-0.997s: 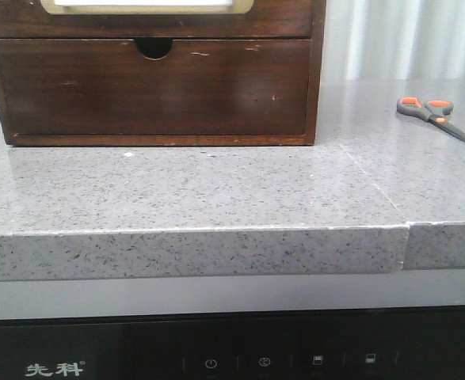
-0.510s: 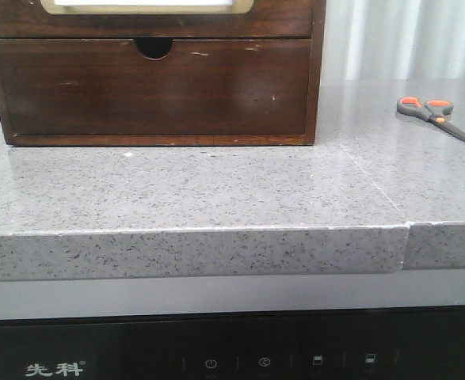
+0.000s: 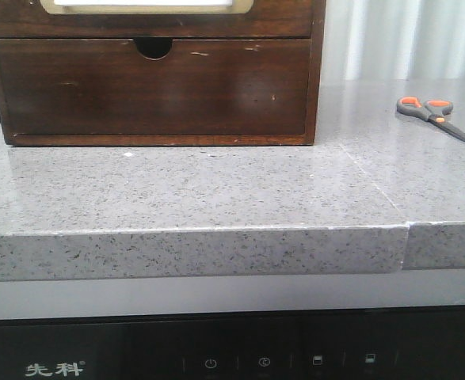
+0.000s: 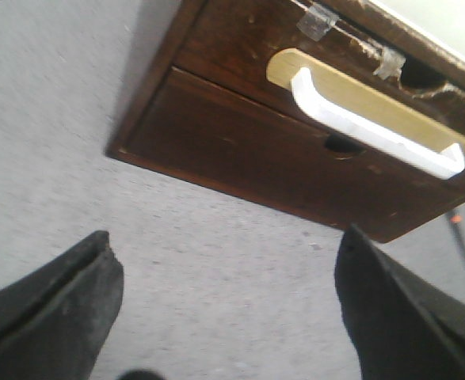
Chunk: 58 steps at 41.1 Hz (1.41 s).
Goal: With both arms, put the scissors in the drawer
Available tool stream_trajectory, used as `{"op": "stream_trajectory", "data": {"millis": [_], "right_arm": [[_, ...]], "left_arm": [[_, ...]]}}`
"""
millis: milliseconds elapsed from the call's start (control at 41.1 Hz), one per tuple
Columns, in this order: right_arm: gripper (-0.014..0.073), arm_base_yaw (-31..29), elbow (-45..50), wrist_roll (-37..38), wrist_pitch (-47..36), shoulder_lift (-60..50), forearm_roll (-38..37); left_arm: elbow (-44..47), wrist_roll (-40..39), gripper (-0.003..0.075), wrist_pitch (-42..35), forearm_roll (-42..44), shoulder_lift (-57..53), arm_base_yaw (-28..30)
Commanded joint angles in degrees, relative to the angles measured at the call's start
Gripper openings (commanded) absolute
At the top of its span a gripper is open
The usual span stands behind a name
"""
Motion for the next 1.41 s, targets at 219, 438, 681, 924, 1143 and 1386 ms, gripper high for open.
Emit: {"op": "stream_trajectory", "data": {"millis": [219,438,681,924,1143,1386], "right_arm": [[0.0549,-0.19,-1.76,-0.46,-3.23,0.35,-0.88],[0.0549,-0.19,-1.76,-0.46,-3.23,0.35,-0.88],[0.0549,-0.19,-1.76,-0.46,-3.23,0.35,-0.88],[0.0549,-0.19,-1.76,-0.46,-3.23,0.35,-0.88],[0.0549,-0.19,-1.76,-0.46,-3.23,0.35,-0.88],[0.0549,-0.19,-1.76,-0.46,-3.23,0.35,-0.88]], "left_arm": [[-1.92,17.63,0.0544,-4.72,-33.77,11.94,-0.31],[-1.92,37.29,0.0544,-0.60,-58.13,18.32,-0.31],[-1.92,52.40,0.0544,7.16,-76.16,25.36,-0.31],[-6.08,52.76,0.0544,10.95,-76.16,32.22,-0.31],[-10.95,52.76,0.0543,11.26,-76.16,36.85,-0.31],[-15.30,52.76,0.0541,12.14,-76.16,39.80,-0.31]]}}
